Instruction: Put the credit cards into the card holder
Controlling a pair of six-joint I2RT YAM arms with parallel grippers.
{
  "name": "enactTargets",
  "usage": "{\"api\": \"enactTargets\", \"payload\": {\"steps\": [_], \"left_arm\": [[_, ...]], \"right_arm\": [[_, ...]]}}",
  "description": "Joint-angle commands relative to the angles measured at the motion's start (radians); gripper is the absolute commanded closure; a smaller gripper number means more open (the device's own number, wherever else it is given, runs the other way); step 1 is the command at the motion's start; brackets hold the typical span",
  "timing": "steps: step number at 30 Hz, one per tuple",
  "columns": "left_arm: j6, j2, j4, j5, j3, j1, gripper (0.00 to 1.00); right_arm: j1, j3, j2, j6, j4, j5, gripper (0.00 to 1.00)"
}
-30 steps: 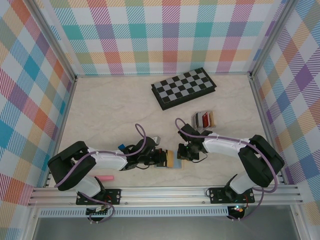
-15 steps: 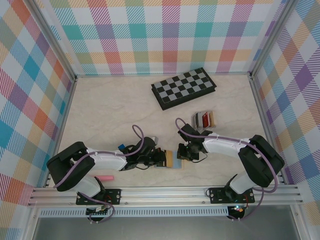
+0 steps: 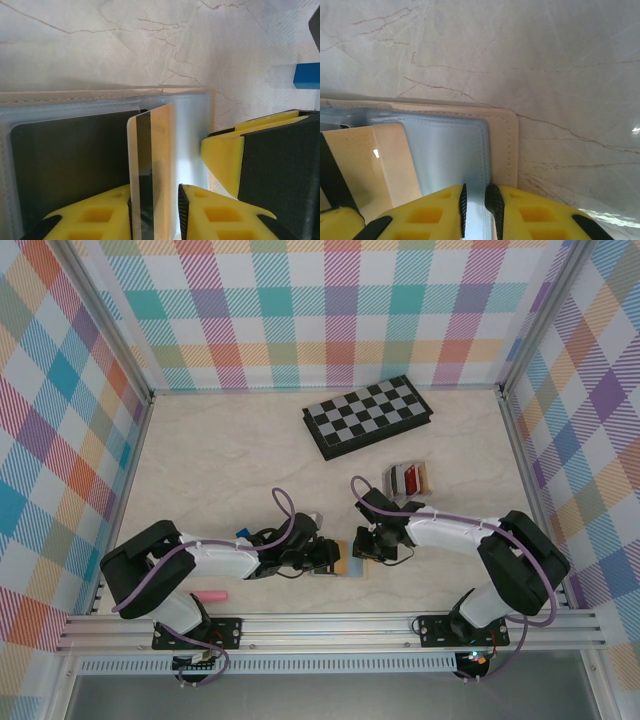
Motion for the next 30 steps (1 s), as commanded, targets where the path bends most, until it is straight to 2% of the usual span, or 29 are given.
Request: {"api": "enactTargets", "payload": {"steps": [1, 7, 12, 16, 21, 30], "left_arm": [[0.043, -0.016, -0.163, -0.066, 0.007, -0.013, 0.64], [0.071, -0.029, -0.219, -0.081, 0.035, -0.013, 0.61], [0.091, 0.003, -0.221, -0.063, 0.069, -0.014, 0.78], [0.108, 0.039, -0.235, -0.047, 0.104, -0.025, 0.80], [0.132, 0.084, -0.268, -0.037, 0.158, -0.050, 0.78], [0.126, 0.115, -0.256, -0.024, 0.206, -0.079, 0.64]], "right_arm": [[0.002, -0.036, -0.013, 0.015, -0.046, 0.076, 0.74], [0.001, -0.038, -0.021, 0.013, -0.053, 0.078, 0.73], [0.001, -0.047, 0.001, 0.015, -0.031, 0.060, 0.74], [0.001, -0.056, 0.004, 0.026, -0.003, 0.041, 0.75], [0.001, -0.068, -0.005, 0.045, 0.019, 0.029, 0.76], [-0.025, -0.106, -0.049, 0.080, 0.040, 0.025, 0.76]]}}
